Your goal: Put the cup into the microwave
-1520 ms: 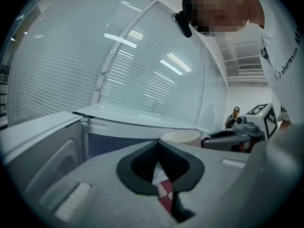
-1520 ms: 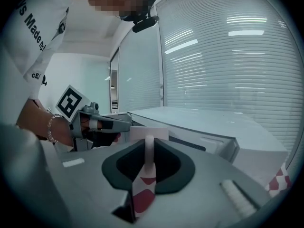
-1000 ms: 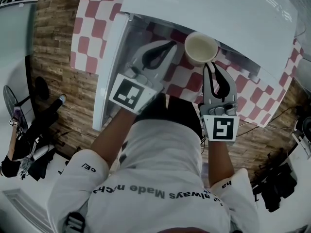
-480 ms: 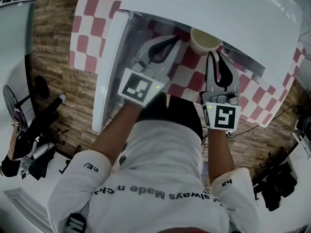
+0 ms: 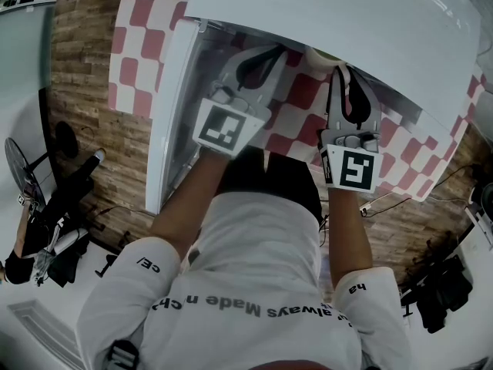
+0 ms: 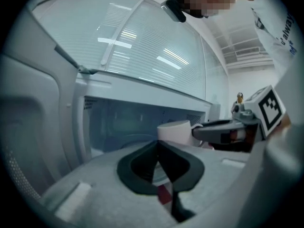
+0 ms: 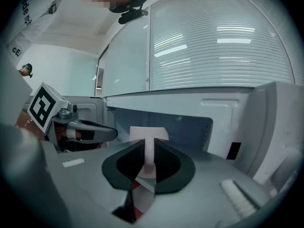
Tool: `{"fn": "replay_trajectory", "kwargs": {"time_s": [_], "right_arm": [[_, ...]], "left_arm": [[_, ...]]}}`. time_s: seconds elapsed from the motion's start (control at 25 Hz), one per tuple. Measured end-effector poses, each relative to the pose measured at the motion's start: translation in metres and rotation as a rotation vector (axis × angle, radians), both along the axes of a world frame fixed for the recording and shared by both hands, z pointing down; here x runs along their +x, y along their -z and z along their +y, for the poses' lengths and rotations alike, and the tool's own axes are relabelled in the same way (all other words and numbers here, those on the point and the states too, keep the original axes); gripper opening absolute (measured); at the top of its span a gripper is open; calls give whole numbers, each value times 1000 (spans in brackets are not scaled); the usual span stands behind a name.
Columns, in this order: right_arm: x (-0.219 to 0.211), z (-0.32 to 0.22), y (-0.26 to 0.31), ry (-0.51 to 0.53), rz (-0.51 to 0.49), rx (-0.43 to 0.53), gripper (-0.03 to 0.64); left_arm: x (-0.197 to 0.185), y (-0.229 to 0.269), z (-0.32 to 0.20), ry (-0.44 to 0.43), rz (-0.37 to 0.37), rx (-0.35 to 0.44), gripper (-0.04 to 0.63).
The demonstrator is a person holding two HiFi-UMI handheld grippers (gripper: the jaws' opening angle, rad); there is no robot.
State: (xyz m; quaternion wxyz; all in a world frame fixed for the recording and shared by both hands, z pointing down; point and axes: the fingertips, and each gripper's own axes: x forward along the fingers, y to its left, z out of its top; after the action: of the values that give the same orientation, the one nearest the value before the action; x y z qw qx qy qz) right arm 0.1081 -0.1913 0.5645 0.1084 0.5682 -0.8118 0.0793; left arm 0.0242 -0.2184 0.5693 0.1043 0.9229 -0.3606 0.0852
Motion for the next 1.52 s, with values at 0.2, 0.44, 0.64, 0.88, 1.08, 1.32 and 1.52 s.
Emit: {"fn": "replay_trajectory", "kwargs": {"time_s": [0.2, 0.44, 0.64, 0.88, 1.08, 1.32, 1.52], "right_arm": [[1, -10, -8, -26, -2, 12, 41], [5, -22, -15, -54, -3, 26, 41], [8, -32, -19, -62, 4, 36, 41], [10, -39, -26, -71, 12, 42, 41], [9, -44, -30, -71, 18, 46, 41], [8, -49, -32, -67, 23, 58, 41], [8, -50, -37, -64, 26, 59, 43]], "left_arm": [[4, -1, -12, 12, 9, 23, 3], [10, -6, -23, 31, 14, 41, 3], [17, -10, -32, 35, 11, 59, 3], [17, -17, -40, 45, 0, 64, 3], [20, -20, -44, 49, 1, 64, 3], [20, -24, -46, 45, -7, 69, 4], [18, -27, -45, 45, -14, 66, 3]]}}
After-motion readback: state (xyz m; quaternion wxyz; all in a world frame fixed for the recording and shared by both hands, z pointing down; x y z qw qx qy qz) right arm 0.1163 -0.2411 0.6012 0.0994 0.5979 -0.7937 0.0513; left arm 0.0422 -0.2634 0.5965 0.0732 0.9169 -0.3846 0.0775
